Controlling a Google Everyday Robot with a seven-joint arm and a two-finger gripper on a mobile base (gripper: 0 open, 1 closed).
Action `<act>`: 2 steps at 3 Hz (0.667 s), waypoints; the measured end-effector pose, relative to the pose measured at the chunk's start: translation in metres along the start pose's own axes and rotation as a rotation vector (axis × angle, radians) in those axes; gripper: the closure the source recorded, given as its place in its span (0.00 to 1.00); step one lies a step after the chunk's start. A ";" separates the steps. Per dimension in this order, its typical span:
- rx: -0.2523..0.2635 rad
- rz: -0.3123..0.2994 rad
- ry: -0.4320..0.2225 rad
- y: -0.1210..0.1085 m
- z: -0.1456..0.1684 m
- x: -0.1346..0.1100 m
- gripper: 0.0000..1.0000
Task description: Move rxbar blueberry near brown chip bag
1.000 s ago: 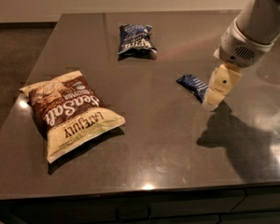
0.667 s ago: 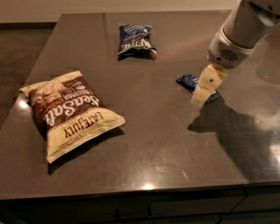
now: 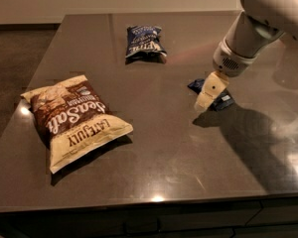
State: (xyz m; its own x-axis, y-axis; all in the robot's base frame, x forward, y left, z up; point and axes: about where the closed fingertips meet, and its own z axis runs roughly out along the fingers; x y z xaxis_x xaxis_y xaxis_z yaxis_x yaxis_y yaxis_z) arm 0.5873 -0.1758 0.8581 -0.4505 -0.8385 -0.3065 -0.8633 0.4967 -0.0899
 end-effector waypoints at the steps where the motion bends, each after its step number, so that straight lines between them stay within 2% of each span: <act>1: 0.001 0.020 0.001 -0.011 0.013 0.002 0.00; 2: -0.011 0.038 0.002 -0.025 0.028 0.007 0.03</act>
Offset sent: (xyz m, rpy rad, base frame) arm 0.0336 -0.0197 -0.0329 0.0111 0.0171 -0.0492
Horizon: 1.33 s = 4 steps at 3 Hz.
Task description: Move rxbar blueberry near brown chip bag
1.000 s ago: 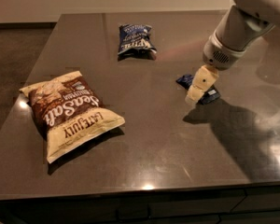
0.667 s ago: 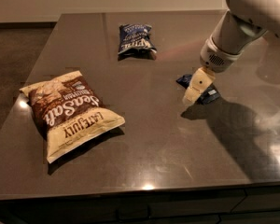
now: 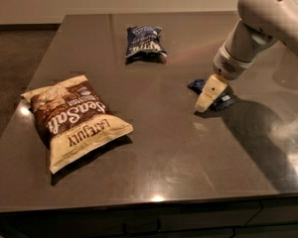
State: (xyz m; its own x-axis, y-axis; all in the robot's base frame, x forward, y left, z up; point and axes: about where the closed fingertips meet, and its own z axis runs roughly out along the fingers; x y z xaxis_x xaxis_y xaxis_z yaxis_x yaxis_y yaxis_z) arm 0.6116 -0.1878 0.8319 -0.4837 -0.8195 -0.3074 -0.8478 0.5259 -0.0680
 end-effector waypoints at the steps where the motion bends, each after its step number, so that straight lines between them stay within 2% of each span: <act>1: -0.023 0.010 -0.006 -0.007 0.005 0.001 0.31; 3: -0.040 0.009 -0.011 -0.009 -0.001 -0.003 0.79; 4: -0.040 0.009 -0.011 -0.009 -0.005 -0.004 0.99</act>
Offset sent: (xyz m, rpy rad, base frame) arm 0.0113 -0.0038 0.0008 0.0519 0.0419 0.0097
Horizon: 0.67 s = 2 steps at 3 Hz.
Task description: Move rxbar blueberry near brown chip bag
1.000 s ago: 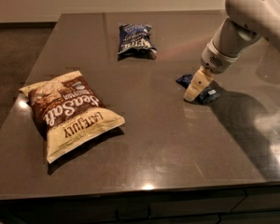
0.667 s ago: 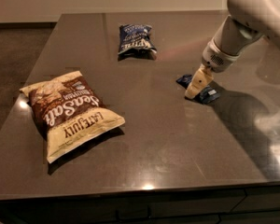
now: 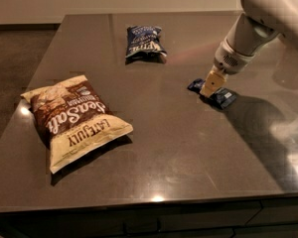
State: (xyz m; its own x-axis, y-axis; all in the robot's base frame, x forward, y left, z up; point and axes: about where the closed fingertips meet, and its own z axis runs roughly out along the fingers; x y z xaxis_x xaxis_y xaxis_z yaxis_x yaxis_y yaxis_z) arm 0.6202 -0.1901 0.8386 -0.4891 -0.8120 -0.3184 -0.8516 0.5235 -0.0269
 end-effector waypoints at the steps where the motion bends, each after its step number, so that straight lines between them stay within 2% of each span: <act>1: -0.068 -0.087 -0.043 0.033 -0.006 -0.033 1.00; 2: -0.157 -0.220 -0.112 0.082 -0.016 -0.081 1.00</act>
Offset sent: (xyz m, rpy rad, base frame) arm -0.0609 0.1748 0.0726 0.2212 0.0119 0.4472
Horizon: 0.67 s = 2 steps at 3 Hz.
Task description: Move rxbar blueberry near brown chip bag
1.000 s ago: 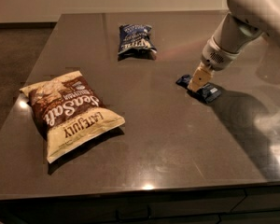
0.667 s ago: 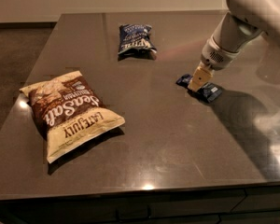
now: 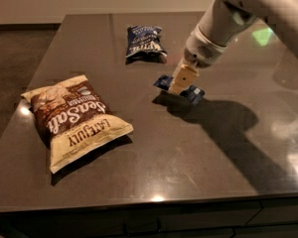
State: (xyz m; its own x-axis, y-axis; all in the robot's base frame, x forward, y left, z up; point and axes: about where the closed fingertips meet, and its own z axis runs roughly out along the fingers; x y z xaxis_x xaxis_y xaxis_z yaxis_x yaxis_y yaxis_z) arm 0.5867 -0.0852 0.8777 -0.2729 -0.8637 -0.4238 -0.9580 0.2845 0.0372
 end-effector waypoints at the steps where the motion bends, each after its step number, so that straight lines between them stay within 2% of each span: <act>1: -0.065 -0.102 -0.055 0.029 0.004 -0.045 1.00; 2: -0.128 -0.182 -0.096 0.054 0.014 -0.083 0.97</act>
Offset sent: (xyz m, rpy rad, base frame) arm -0.0402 0.1222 0.0353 0.1461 0.0093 0.2936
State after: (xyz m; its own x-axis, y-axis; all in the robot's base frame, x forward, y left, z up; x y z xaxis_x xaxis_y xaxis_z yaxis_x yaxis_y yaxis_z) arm 0.5584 0.0075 0.9020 -0.0912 -0.8507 -0.5178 -0.9956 0.0674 0.0645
